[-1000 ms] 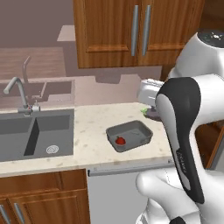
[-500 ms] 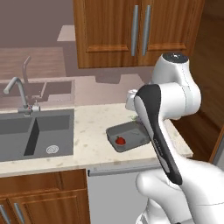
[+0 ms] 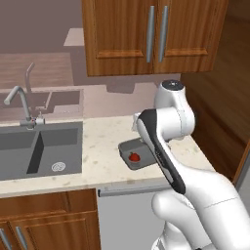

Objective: Take the eggplant and bell pepper out of the freezer and place them in the tupperware container on the counter. Then put the tupperware containing the vegetables back in the freezer.

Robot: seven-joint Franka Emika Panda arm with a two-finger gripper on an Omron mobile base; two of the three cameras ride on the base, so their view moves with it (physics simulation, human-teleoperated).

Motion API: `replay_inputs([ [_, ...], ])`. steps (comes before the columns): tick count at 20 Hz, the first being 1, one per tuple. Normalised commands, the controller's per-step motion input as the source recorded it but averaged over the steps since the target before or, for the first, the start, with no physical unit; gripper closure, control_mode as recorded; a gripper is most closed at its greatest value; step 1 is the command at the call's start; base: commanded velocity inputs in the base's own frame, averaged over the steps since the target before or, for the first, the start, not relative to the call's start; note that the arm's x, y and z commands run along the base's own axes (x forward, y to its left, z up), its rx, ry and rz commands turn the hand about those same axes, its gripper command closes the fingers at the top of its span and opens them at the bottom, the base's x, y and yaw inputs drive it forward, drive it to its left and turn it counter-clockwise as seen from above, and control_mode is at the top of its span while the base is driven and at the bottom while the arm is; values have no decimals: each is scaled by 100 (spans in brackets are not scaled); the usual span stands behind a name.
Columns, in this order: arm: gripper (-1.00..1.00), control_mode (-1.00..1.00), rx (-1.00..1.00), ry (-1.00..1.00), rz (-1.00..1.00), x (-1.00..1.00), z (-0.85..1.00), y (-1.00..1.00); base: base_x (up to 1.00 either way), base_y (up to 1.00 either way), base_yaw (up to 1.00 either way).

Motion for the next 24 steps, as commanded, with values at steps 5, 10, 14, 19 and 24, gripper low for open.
replay_inputs([
  [5, 100, -100, 0, 11, 0, 69, -48, -10, 0, 0, 0],
  [10, 100, -100, 0, 10, 0, 43, -41, -14, 0, 0, 0],
  [14, 100, -100, 0, 7, 0, 52, -44, -7, 0, 0, 0],
  [19, 100, -100, 0, 4, 1, 53, -42, 0, 0, 0, 0],
  [24, 100, -100, 0, 1, 2, 57, -44, 0, 0, 0, 0],
])
